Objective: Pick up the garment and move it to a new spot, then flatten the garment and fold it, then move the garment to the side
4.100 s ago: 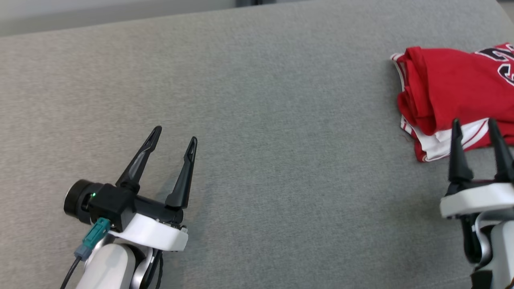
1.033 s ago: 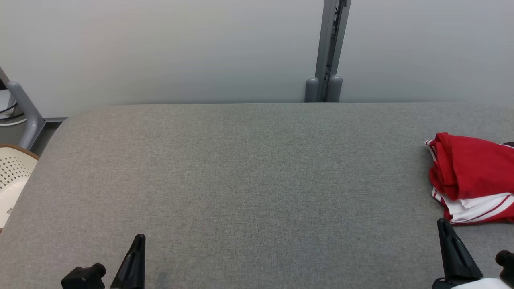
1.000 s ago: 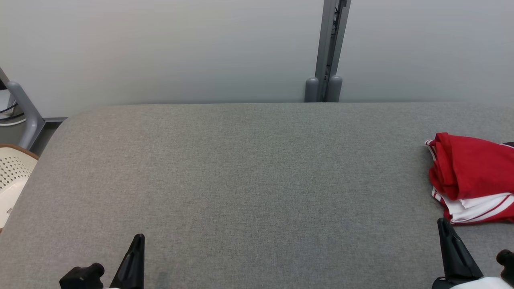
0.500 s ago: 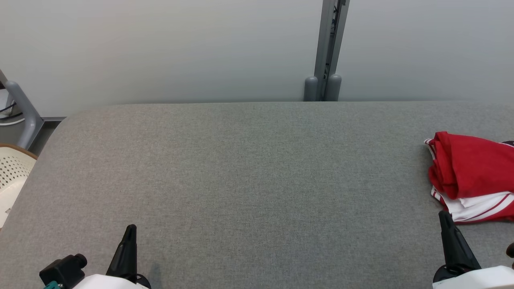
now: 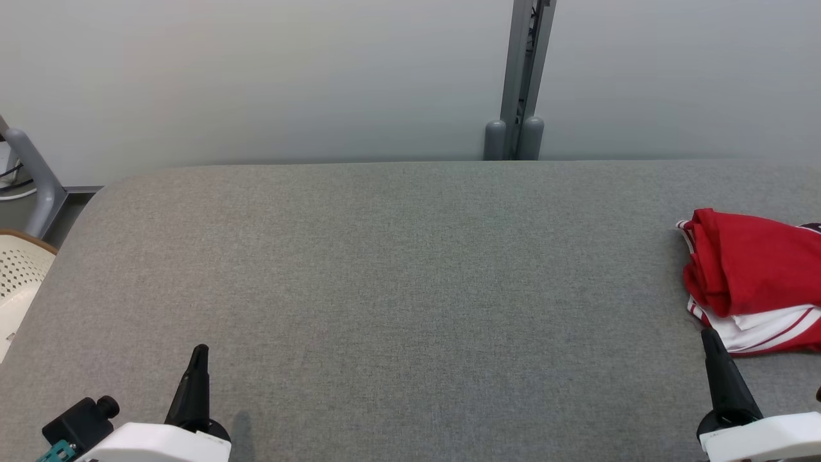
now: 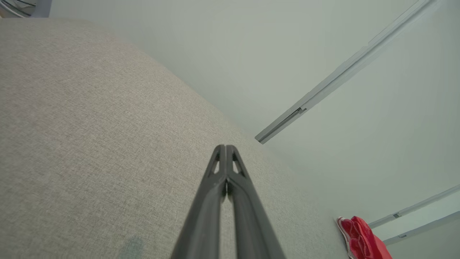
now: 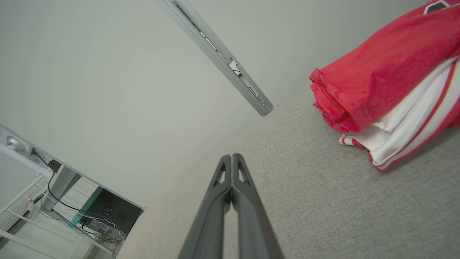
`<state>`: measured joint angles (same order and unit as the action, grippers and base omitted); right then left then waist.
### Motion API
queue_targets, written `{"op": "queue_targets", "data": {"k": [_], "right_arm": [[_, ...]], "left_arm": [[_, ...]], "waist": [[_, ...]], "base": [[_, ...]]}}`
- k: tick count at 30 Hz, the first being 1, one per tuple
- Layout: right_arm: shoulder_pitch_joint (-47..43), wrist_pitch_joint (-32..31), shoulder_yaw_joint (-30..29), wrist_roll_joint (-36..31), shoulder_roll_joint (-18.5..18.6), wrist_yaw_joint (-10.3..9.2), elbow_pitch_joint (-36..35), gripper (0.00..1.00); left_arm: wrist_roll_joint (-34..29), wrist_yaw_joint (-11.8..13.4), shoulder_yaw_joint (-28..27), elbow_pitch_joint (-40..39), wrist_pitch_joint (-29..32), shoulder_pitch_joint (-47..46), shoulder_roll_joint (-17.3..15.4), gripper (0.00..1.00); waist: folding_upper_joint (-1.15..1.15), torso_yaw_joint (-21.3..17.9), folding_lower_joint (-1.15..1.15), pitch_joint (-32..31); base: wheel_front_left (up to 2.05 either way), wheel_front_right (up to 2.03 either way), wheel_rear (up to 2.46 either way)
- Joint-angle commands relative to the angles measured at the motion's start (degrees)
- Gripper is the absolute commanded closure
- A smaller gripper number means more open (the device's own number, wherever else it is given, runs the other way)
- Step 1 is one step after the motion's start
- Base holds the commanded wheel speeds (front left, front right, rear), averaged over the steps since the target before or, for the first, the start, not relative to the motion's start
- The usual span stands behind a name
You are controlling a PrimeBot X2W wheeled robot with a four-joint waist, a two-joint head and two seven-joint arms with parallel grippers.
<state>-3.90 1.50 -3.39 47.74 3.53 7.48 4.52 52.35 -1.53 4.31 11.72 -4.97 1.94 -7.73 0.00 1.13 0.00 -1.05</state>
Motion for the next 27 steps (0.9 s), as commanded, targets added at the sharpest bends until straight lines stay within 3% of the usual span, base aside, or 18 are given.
{"op": "queue_targets", "data": {"k": [1,27], "right_arm": [[1.4,-0.3,-0.1,2.1,0.7,0.01,-0.2,1.0],[5.0,-2.6,-0.5,19.6,0.9,0.02,3.5,1.0]], "left_arm": [[1.7,-0.6,-0.8,-0.5,0.4,-1.7,-0.1,1.0],[16.9,-2.7,-4.8,0.6,4.7,-4.6,1.7,1.0]], "waist": [[0.0,0.0,0.0,0.0],[0.0,-0.4,0.0,0.4]], "base": [[0.0,0.0,0.0],[0.0,0.0,0.0]]}}
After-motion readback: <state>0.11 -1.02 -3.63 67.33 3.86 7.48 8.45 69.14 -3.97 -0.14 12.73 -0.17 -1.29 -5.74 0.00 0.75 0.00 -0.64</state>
